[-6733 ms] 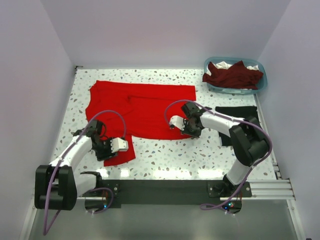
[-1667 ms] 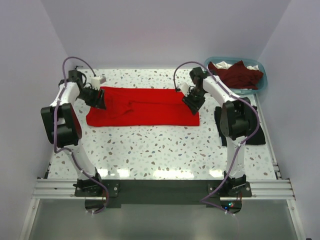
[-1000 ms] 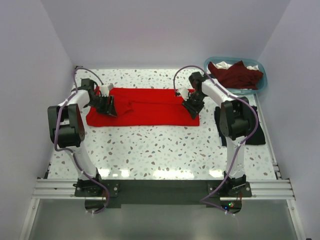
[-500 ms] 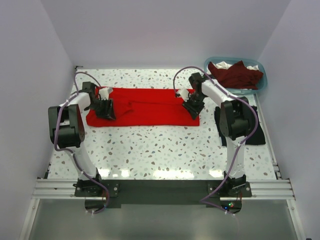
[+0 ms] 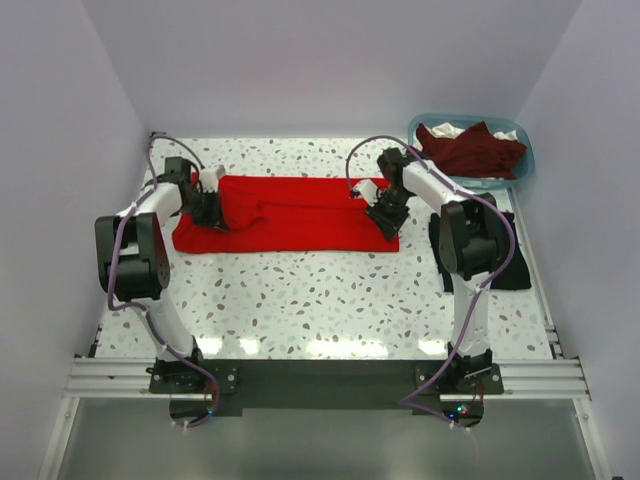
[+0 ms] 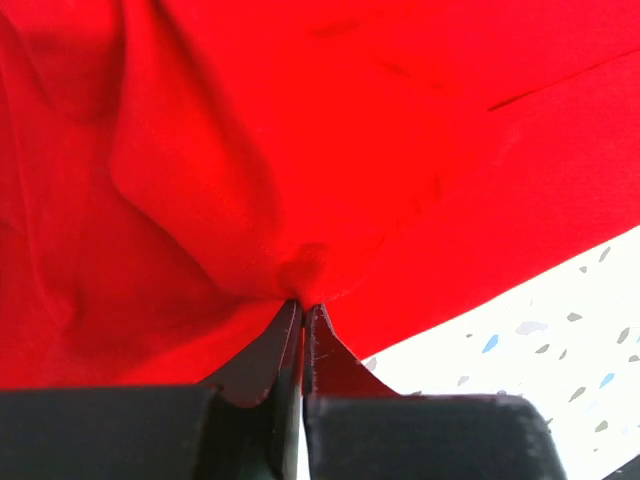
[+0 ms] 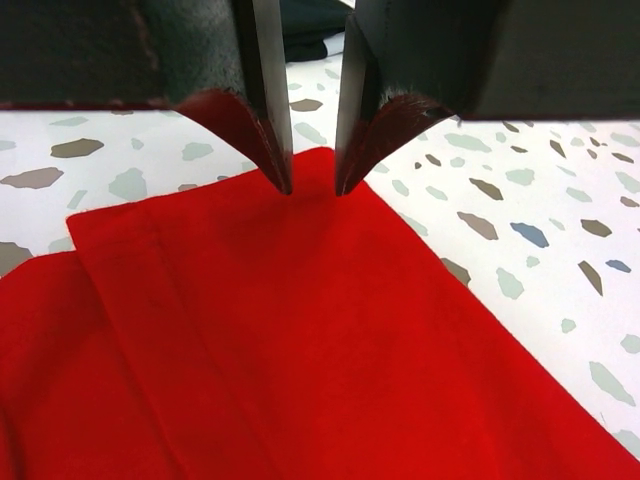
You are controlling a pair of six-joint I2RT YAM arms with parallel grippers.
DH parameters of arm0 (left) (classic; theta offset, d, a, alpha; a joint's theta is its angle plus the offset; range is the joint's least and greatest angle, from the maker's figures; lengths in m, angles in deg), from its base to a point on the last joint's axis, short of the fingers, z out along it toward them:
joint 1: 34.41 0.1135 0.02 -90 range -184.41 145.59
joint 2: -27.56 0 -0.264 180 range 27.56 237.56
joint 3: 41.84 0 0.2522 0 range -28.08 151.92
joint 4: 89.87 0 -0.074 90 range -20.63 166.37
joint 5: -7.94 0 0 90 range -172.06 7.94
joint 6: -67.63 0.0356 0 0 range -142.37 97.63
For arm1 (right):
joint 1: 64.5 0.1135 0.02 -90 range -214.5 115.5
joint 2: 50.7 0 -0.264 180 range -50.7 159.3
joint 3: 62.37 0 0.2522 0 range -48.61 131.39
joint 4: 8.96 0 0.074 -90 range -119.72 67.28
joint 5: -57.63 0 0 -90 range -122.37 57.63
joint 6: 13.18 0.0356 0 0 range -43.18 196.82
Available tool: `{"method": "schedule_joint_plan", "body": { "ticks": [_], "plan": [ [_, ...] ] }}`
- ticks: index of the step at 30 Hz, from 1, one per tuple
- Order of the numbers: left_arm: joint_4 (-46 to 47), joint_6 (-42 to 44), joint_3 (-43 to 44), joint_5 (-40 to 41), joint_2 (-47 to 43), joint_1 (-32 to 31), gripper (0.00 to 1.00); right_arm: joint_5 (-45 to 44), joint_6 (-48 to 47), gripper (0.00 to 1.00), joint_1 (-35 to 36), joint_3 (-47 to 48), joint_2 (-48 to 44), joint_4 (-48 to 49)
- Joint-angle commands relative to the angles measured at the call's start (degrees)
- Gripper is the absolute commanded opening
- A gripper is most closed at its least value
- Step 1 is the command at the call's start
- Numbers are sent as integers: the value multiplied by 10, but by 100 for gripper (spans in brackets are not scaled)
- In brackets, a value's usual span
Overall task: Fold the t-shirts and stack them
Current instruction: Fold the tshirt
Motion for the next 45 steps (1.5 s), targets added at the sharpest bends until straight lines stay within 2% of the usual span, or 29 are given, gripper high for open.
{"method": "schedule_joint_plan", "body": {
  "ticks": [1, 7, 13, 17, 18, 22, 23, 25, 28, 31, 33, 37, 40, 45],
  "plan": [
    [12, 10, 39, -23, -26, -15, 0, -4, -10, 27, 3, -1, 1, 5],
    [39, 25, 109, -41, 11, -59, 0, -1, -12, 26, 3, 2, 2, 3],
    [46, 45, 219, -45, 97, -100, 0, 5, -10, 25, 3, -1, -4, -5],
    [45, 70, 272, -45, 138, -123, 18, 7, -12, 25, 3, -9, -10, -8],
    [49, 81, 276, -47, 139, -126, 27, 8, -12, 25, 3, -8, -9, -8],
    [41, 103, 282, -65, 111, -129, 44, 11, -10, 25, 5, -1, -11, -10],
    [42, 111, 270, -69, 96, -130, 48, 11, -10, 25, 5, 4, -10, -10],
    [53, 112, 228, -80, 47, -125, 50, 14, -9, 25, 7, 11, -7, -11],
    [74, 89, 168, -69, -5, -106, 49, 21, -8, 25, 12, 22, -3, -12],
    [40, 65, 128, -59, -29, -90, 45, 21, -8, 25, 19, 30, 5, -9],
    [9, 59, 101, -27, -42, -80, 41, 10, -8, 25, 22, 38, 21, 0],
    [-19, 49, 9, 21, -88, -65, 42, -11, -15, 25, 26, 53, 47, 12],
    [-29, 39, -26, 73, -93, -48, 44, -47, -32, 24, 39, 47, 66, 17],
    [-34, 23, -44, 152, -65, -43, 42, -82, -57, 22, 69, -26, 47, 26]
  ]
}}
